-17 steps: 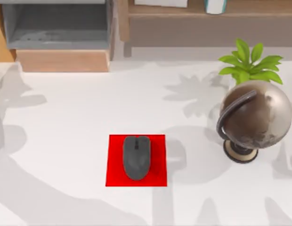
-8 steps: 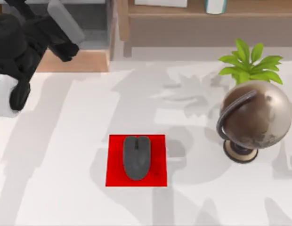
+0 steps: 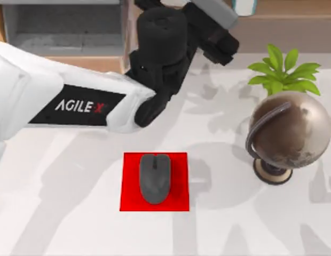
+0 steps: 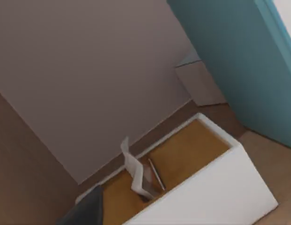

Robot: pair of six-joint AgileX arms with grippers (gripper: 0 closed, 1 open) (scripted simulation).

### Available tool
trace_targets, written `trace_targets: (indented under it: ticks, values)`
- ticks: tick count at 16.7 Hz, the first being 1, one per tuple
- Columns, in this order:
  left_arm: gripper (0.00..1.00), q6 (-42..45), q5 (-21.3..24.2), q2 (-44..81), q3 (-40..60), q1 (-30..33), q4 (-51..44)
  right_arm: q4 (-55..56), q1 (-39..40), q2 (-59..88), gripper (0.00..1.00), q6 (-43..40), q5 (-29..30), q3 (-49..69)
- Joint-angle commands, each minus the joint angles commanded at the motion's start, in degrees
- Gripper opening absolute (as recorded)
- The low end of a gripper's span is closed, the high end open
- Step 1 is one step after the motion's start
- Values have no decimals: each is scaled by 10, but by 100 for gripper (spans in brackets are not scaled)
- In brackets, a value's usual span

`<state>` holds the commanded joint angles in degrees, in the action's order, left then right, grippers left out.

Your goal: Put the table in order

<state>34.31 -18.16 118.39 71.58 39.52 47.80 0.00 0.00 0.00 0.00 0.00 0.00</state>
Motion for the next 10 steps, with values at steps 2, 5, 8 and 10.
trace_targets:
  ticks: [2, 5, 8, 10]
  values:
    - [100, -72, -58, 40, 86, 40, -41, 0, 0, 0, 100, 0, 0, 0]
    - [100, -170, -139, 112, 224, 78, -103, 0, 0, 0, 100, 0, 0, 0]
    - [100, -249, -206, 184, 355, 94, -157, 0, 0, 0, 100, 0, 0, 0]
    - [100, -290, -241, 226, 426, 97, -187, 0, 0, 0, 100, 0, 0, 0]
